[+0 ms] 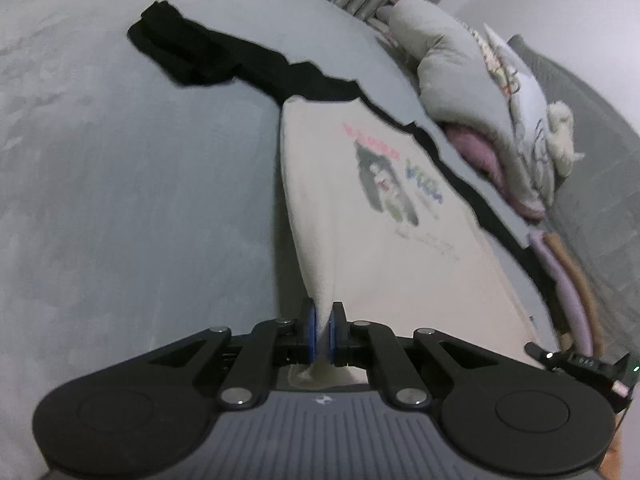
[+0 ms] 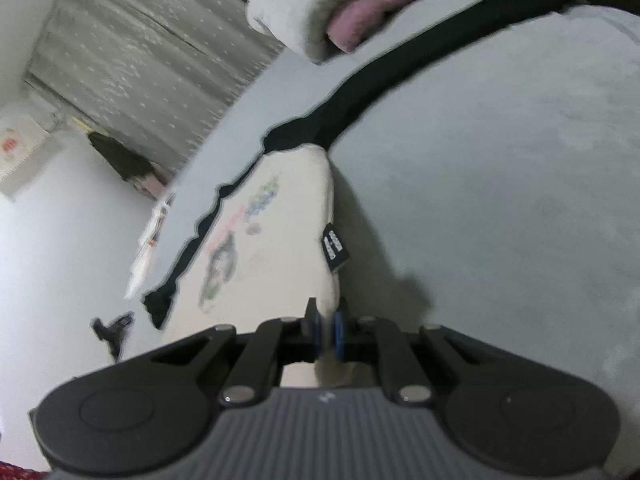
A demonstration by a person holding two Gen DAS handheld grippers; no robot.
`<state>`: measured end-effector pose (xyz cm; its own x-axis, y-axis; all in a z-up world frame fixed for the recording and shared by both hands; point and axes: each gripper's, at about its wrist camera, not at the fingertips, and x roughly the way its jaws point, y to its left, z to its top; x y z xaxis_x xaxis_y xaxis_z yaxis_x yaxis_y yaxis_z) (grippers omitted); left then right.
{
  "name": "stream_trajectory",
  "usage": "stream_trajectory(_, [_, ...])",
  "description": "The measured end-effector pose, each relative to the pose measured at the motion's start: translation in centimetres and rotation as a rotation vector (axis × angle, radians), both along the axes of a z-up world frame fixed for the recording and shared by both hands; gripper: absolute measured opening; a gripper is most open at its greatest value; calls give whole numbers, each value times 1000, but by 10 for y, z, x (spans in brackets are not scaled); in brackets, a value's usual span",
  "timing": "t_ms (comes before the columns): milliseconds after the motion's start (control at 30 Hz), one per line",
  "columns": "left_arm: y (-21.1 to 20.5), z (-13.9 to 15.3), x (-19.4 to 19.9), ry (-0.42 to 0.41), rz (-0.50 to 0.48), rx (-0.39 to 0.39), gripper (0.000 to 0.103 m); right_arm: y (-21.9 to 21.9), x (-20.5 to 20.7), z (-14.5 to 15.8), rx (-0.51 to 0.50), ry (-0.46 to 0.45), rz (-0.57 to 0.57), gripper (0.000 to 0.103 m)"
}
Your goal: Fold clothes
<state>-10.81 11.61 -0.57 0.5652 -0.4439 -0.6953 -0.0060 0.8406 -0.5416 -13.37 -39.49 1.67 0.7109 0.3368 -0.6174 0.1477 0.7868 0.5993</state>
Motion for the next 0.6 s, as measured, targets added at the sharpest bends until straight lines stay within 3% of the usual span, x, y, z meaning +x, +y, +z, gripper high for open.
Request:
stream_trajectory(200, [-5, -27, -4, -59, -4, 71, 9, 10, -2, -2, -139, 20, -1, 7])
stream_trajectory(300, [-5, -24, -5, -78, -18, 82, 11, 15, -3, -3, -208, 30, -1, 16])
stream_trajectory(433, [2, -17, -1, -66, -4, 64, 27, 29, -19, 2, -289, 24, -13, 37])
stream_trajectory(600, [9, -6, 4, -91, 56, 97, 45, 34, -18, 14, -314, -30, -47, 42])
